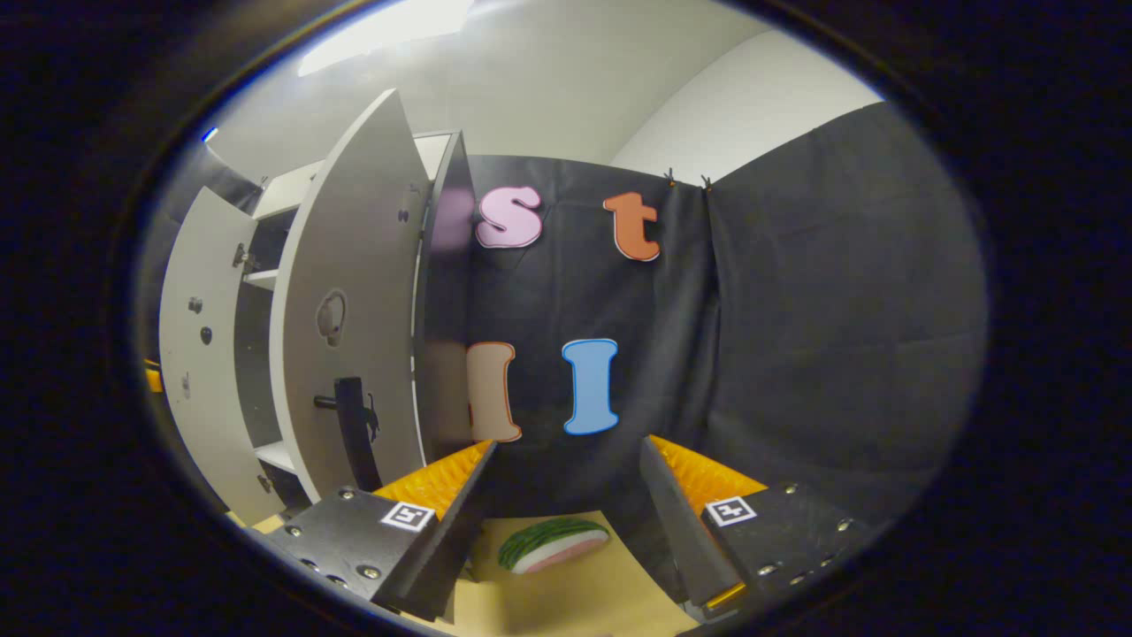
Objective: Grasp the bottle in the cabinet with the left hand and place it on the coaster, then close the right door with the right hand and the left door with the left hand.
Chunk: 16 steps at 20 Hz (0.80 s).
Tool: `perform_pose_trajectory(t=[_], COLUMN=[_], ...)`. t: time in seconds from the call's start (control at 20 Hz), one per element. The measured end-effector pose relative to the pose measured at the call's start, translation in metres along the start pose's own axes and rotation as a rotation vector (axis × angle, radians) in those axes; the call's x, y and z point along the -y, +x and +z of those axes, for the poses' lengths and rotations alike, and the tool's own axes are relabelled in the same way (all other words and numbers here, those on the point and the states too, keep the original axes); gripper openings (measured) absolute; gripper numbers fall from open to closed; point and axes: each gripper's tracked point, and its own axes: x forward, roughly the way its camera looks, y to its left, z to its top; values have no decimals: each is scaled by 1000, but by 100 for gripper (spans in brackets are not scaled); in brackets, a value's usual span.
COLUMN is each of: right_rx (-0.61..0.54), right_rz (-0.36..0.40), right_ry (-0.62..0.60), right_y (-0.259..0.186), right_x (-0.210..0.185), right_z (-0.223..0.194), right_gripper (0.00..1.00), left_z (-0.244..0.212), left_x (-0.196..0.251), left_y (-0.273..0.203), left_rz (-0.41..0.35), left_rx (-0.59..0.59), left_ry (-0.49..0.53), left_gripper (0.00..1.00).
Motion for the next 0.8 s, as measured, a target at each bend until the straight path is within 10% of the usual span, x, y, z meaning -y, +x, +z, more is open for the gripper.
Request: perform_pose_trajectory(t=[0.4, 0.8], right_rx=[25, -14], right_rz=[202, 101], right_ry=[12, -46], right_y=[5, 4], right_x=[-91, -90], right_z=[9, -2], right_gripper=[95, 88], left_z=[-5, -15], left_x=[-14, -20], left_y=[-25, -53], left_rz=[34, 60], left_rx=[22, 12], left_ry=[-23, -29], left_gripper=[97, 96])
